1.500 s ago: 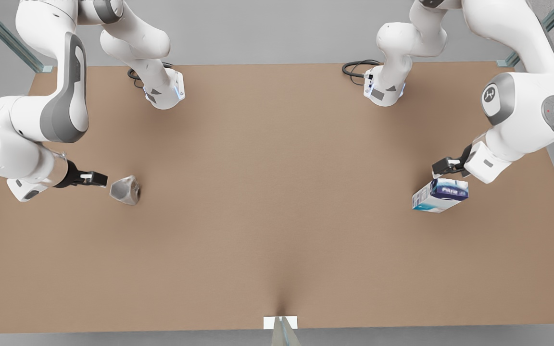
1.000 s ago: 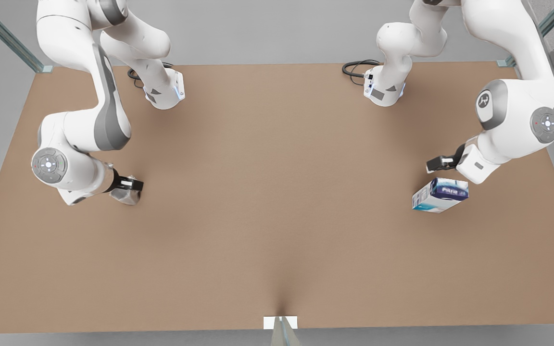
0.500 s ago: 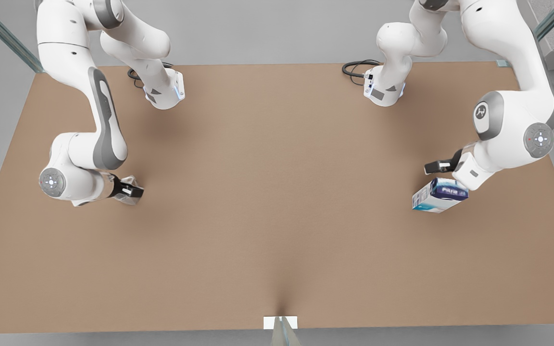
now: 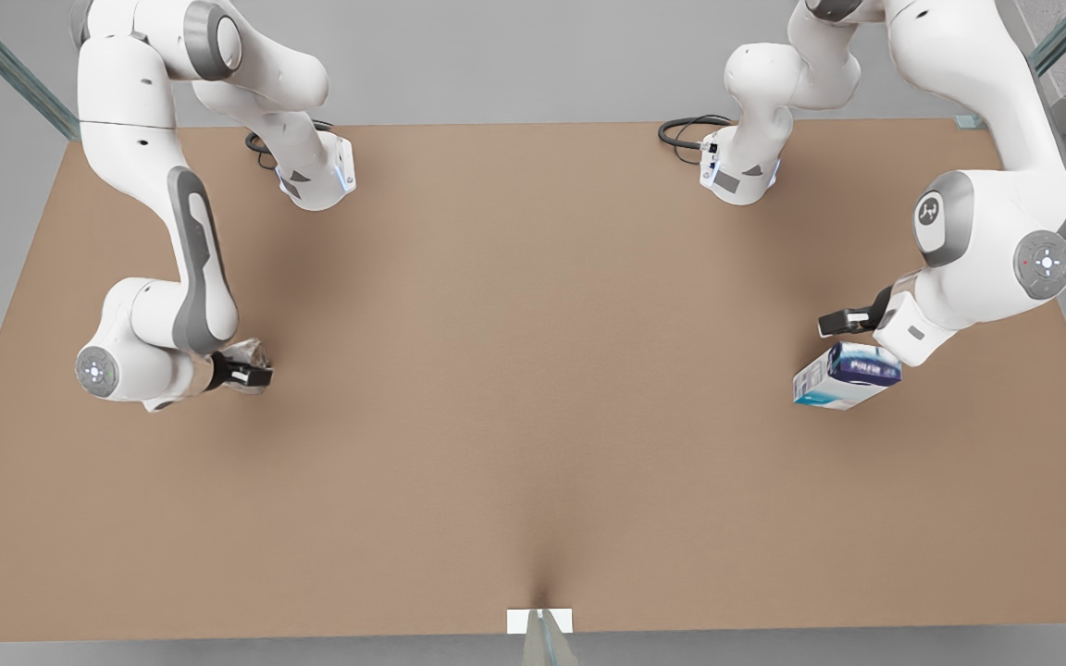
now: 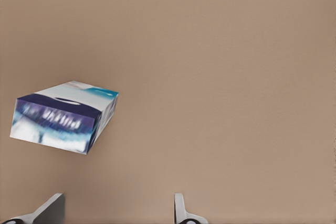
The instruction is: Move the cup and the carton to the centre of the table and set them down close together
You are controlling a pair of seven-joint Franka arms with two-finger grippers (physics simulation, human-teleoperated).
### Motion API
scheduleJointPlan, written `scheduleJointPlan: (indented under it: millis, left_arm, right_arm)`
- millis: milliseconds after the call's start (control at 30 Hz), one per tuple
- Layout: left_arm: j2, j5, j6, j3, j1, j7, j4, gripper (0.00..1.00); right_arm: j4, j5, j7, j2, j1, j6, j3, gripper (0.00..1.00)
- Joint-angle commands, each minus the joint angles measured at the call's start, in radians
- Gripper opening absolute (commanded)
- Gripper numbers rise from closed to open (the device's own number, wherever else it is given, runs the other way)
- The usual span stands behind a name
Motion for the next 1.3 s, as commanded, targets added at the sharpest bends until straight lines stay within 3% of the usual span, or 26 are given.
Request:
scheduleJointPlan:
  millis: [0, 167, 1000, 1067, 1167, 1267]
  left_arm:
    - [0.0, 0.0, 0.0, 0.0, 0.001, -0.001, 0.0, 1.0]
    - [0.0, -0.002, 0.0, -0.001, 0.001, -0.001, 0.0, 1.0]
    - [0.003, -0.002, -0.003, -0.009, -0.001, 0.0, 0.002, 1.0]
    - [0.003, -0.002, -0.003, -0.009, -0.001, -0.003, 0.002, 1.0]
    - [0.003, -0.002, -0.003, -0.009, -0.001, -0.003, 0.002, 1.0]
    - [0.003, -0.002, -0.003, -0.009, -0.001, 0.0, 0.002, 1.0]
  right_arm:
    - [0.002, 0.0, -0.002, 0.006, 0.0, 0.006, 0.0, 1.0]
    - [-0.001, -0.101, -0.12, 0.019, 0.028, 0.038, -0.022, 1.0]
    - [-0.149, -0.149, -0.238, 0.046, 0.052, 0.253, -0.04, 1.0]
    - [-0.149, -0.15, -0.247, 0.048, 0.052, 0.262, -0.043, 0.86]
    - [-0.144, -0.167, -0.247, 0.056, 0.052, 0.27, -0.043, 0.22]
    - [-0.142, -0.173, -0.247, 0.066, 0.052, 0.308, -0.046, 0.21]
